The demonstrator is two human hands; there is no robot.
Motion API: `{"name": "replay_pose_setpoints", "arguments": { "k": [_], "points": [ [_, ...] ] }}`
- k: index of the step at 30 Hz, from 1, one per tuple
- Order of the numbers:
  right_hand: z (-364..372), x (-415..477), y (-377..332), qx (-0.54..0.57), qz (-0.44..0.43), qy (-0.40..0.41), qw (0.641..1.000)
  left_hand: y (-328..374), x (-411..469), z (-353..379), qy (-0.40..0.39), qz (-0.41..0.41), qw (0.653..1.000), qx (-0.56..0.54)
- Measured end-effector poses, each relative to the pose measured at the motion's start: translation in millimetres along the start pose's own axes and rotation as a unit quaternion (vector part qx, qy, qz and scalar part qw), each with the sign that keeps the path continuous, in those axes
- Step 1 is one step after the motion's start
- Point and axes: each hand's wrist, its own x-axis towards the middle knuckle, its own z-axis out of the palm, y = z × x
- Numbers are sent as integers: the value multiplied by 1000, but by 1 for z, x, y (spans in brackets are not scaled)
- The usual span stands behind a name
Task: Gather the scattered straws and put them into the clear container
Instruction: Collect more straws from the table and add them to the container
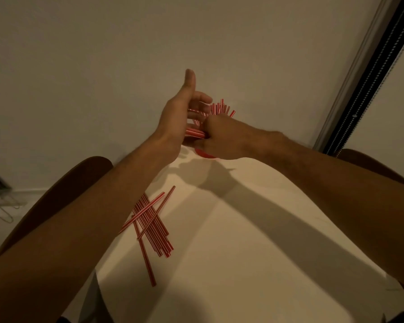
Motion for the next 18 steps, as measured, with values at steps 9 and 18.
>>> {"name": "replay_pose_setpoints", "arguments": {
  "k": [9,18],
  "points": [
    [-46,43,20,429,134,205,869,-41,21,-23,121,-109,986,-25],
    [-11,86,47,500,199,302,787,-76,37,7,-51,-118,991,24]
  ]
}}
